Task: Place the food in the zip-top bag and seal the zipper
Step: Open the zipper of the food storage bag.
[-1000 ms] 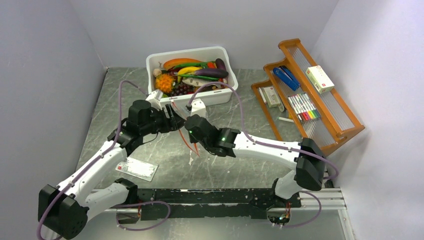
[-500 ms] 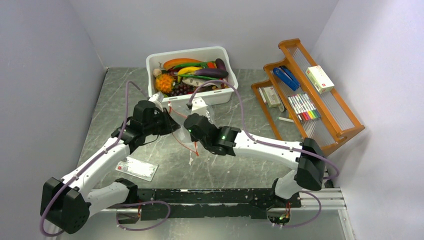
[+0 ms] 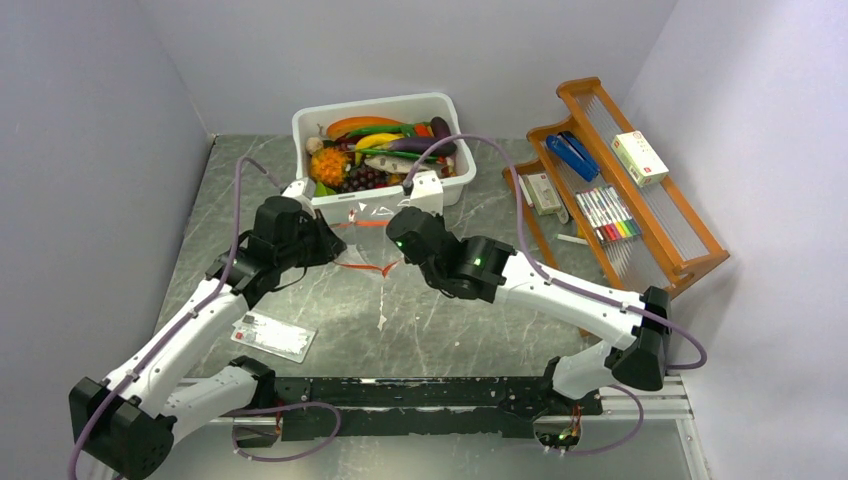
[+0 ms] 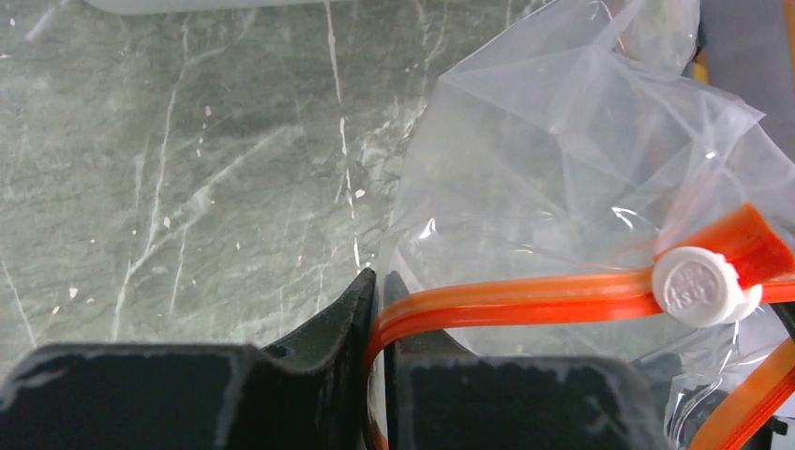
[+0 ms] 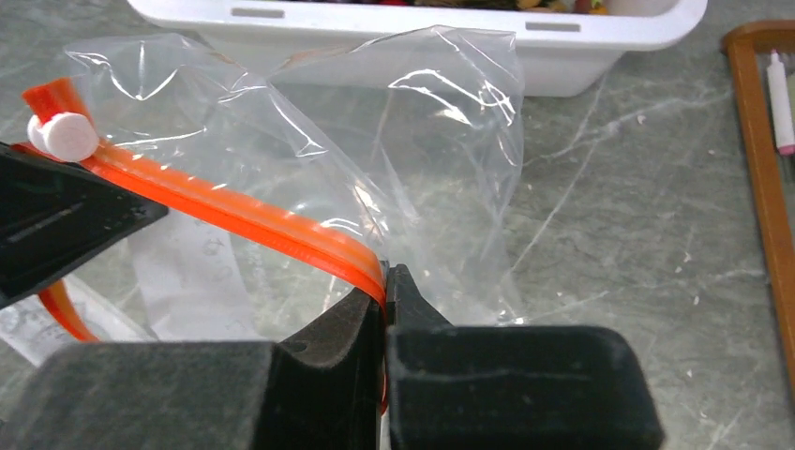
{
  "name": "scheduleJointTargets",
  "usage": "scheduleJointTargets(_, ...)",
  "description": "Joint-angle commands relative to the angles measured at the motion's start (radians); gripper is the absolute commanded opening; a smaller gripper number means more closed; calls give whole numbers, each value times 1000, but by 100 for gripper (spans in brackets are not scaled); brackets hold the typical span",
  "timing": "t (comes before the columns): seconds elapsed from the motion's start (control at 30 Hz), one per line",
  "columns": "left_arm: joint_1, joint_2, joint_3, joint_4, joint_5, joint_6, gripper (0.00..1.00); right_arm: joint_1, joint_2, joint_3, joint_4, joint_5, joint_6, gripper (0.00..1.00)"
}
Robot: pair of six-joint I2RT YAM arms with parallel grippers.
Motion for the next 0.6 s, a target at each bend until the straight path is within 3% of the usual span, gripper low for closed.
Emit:
scheduleJointTargets(0.0,1,22,36,-67,-20,29,7,-11,-32,-47,-12,45,5,0)
scheduleJointTargets(0.13,1,26,31,-33,57,32,7,-10,-17,-91,41,-30,10,0)
scheduleJointTargets(0.27,1,-8,-15,56,166,18,29,-11,-23,-159,130,-120,12,0)
scheduleJointTargets(0.4,1,-36,-34,104,212,9,42,-11,-14,-173,91,-106,51,0)
scheduleJointTargets(0.57,1,-89,-53,189,285,-6,69,-28,-63,-194,59,-64,22,0)
